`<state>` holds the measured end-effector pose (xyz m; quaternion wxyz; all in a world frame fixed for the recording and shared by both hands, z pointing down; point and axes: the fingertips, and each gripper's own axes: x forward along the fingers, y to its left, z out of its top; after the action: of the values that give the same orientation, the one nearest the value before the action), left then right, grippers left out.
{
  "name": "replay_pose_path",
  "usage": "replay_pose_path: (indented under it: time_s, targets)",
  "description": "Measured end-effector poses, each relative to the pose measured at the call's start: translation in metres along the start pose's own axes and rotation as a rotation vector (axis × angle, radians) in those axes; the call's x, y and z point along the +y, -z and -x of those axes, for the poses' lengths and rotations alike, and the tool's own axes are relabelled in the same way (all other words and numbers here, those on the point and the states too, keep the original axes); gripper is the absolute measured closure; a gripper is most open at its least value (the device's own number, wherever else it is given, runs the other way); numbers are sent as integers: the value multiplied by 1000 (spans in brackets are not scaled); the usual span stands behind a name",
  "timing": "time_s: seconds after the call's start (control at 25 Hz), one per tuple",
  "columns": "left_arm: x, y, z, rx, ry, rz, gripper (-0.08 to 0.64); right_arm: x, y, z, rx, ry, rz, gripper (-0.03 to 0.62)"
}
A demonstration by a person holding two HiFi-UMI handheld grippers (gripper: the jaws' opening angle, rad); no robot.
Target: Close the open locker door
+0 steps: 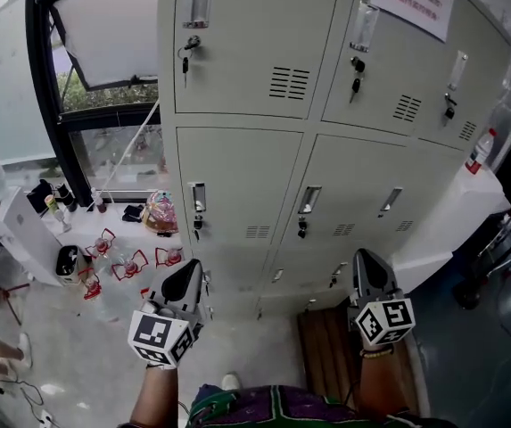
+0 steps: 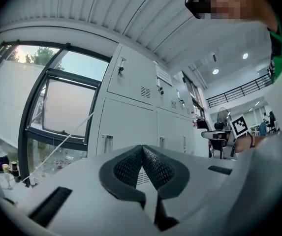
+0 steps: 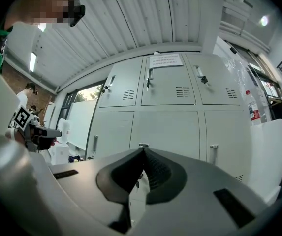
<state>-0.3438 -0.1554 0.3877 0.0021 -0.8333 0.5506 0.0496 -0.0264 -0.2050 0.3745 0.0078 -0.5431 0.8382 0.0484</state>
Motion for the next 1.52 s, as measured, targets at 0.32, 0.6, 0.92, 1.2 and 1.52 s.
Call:
replay_pose_path:
  time_s: [0.32,0.6,0.92,1.2,1.52]
  targets:
    - [-89,-1,13,-9,4,-10,538,-35,4,95,-9,7,-41,600]
    - [-185,2,40,3,20,-24,538,-71,12,179,-29,19,-130,600]
    - [-262,14,85,8,15,-34,538,-76,17,254,-40,-2,-149,601]
    - [-304,35,123,42,20,-26,538,-59,26,303,-44,-38,-154,601]
    - [-333,32,135,25,32,-60,538,-62,25,334,-54,-28,-117,601]
